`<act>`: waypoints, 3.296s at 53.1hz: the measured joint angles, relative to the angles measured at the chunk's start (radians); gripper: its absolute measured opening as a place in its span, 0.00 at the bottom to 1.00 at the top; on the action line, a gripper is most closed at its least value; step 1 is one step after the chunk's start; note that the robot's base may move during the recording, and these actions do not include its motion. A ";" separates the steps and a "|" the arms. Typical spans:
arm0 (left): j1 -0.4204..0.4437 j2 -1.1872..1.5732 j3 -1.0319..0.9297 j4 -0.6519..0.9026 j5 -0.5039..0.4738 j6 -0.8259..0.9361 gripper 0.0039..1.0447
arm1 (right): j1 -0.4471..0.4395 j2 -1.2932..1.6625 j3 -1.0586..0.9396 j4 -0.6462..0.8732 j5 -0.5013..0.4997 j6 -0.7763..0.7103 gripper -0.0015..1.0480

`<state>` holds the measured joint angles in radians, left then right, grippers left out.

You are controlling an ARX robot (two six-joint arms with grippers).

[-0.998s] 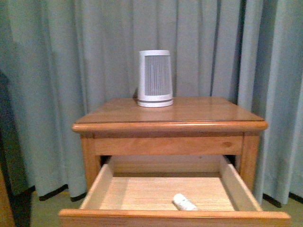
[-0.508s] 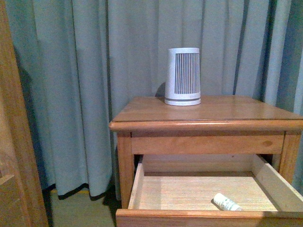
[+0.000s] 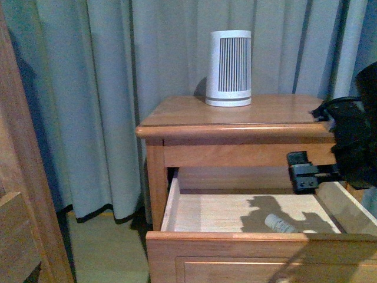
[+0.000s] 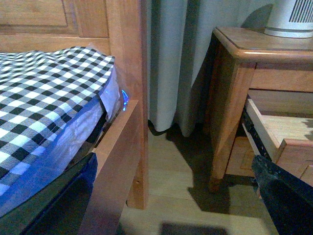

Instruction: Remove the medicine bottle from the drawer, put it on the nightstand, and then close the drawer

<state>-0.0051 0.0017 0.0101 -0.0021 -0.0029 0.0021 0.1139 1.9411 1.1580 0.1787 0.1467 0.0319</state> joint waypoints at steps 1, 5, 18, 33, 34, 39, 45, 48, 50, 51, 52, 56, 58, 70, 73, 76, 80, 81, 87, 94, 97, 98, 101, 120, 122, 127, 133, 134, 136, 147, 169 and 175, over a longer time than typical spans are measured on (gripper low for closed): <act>0.000 0.000 0.000 0.000 0.000 0.000 0.94 | 0.007 0.021 0.018 -0.007 0.000 0.000 0.93; 0.000 0.000 0.000 0.000 0.000 0.000 0.94 | 0.026 0.082 0.067 -0.021 0.009 0.000 0.93; 0.000 0.000 0.000 0.000 0.000 0.000 0.94 | 0.045 0.327 0.280 -0.107 0.086 0.008 0.93; 0.000 0.000 0.000 0.000 0.000 0.000 0.94 | 0.045 0.388 0.304 -0.094 0.079 0.002 0.93; 0.000 0.000 0.000 0.000 0.000 0.000 0.94 | 0.045 0.389 0.304 -0.093 0.078 0.001 0.90; 0.000 0.000 0.000 0.000 0.000 0.000 0.94 | 0.046 0.390 0.302 -0.086 0.069 0.003 0.74; 0.000 0.000 0.000 0.000 0.000 0.000 0.94 | 0.047 0.390 0.295 -0.083 0.067 0.008 0.60; 0.000 0.000 0.000 0.000 0.000 0.000 0.94 | 0.048 0.390 0.290 -0.083 0.067 0.017 0.51; 0.000 0.000 0.000 0.000 0.000 0.000 0.94 | 0.049 0.388 0.288 -0.084 0.067 0.021 0.47; 0.000 0.000 0.000 0.000 0.000 0.000 0.94 | 0.050 0.385 0.287 -0.086 0.067 0.025 0.43; 0.000 0.000 0.000 0.000 0.000 0.000 0.94 | 0.050 0.384 0.286 -0.088 0.067 0.026 0.42; 0.000 0.000 0.000 0.000 0.000 0.000 0.94 | 0.052 0.362 0.275 -0.109 0.076 0.042 0.30; 0.000 0.000 0.000 0.000 0.000 0.000 0.94 | 0.052 0.351 0.271 -0.116 0.079 0.050 0.29; 0.000 0.000 0.000 0.000 0.000 0.000 0.94 | 0.063 0.194 0.260 -0.191 0.065 0.139 0.28; 0.000 0.000 0.000 0.000 0.000 0.000 0.94 | 0.072 0.135 0.260 -0.235 0.045 0.185 0.28; 0.000 0.000 0.000 0.000 0.000 0.000 0.94 | 0.082 0.076 0.260 -0.286 0.016 0.229 0.28; 0.000 0.000 0.000 0.000 0.000 0.000 0.94 | 0.098 -0.012 0.268 -0.360 -0.027 0.281 0.28; 0.000 0.000 0.000 0.000 0.000 0.000 0.94 | 0.100 -0.031 0.282 -0.377 -0.032 0.290 0.28; 0.000 0.000 0.000 0.000 0.000 0.000 0.94 | 0.068 -0.051 0.422 -0.389 0.013 0.277 0.28; 0.000 0.000 0.000 0.000 0.000 0.000 0.94 | -0.022 0.037 0.689 -0.445 0.074 0.220 0.28; 0.000 0.000 0.000 0.000 0.000 0.000 0.94 | -0.047 0.084 0.768 -0.449 0.092 0.199 0.28; 0.000 0.000 0.000 0.000 0.000 0.000 0.94 | -0.052 0.093 0.782 -0.450 0.098 0.194 0.28; 0.000 0.000 0.000 0.000 0.000 0.000 0.94 | -0.078 0.153 0.859 -0.455 0.119 0.180 0.28; 0.000 0.000 0.000 0.000 0.000 0.000 0.94 | -0.122 0.356 0.975 -0.419 0.143 0.146 0.40; 0.000 0.000 0.000 0.000 0.000 0.000 0.94 | -0.122 0.359 0.971 -0.400 0.138 0.146 0.47; 0.000 0.000 0.000 0.000 0.000 0.000 0.94 | -0.122 0.358 0.963 -0.356 0.124 0.145 0.60; 0.000 0.000 0.000 0.000 0.000 0.000 0.94 | -0.122 0.344 0.940 -0.304 0.118 0.146 0.77; 0.000 0.000 0.000 0.000 0.000 0.000 0.94 | -0.122 0.338 0.930 -0.293 0.118 0.146 0.80; 0.000 0.000 0.000 0.000 0.000 0.000 0.94 | -0.122 0.319 0.904 -0.269 0.110 0.148 0.87; 0.000 0.000 0.000 0.000 0.000 0.000 0.94 | -0.133 -0.014 0.548 -0.081 0.076 0.153 0.93; 0.000 0.000 0.000 0.000 0.000 0.000 0.94 | -0.108 -0.781 -0.557 0.116 -0.010 0.154 0.93; 0.000 0.000 0.000 0.000 0.000 0.000 0.94 | -0.041 -0.831 -0.748 0.157 0.014 0.161 0.93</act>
<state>-0.0051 0.0017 0.0101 -0.0021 -0.0029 0.0021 0.0727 1.1103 0.4095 0.3359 0.1604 0.1932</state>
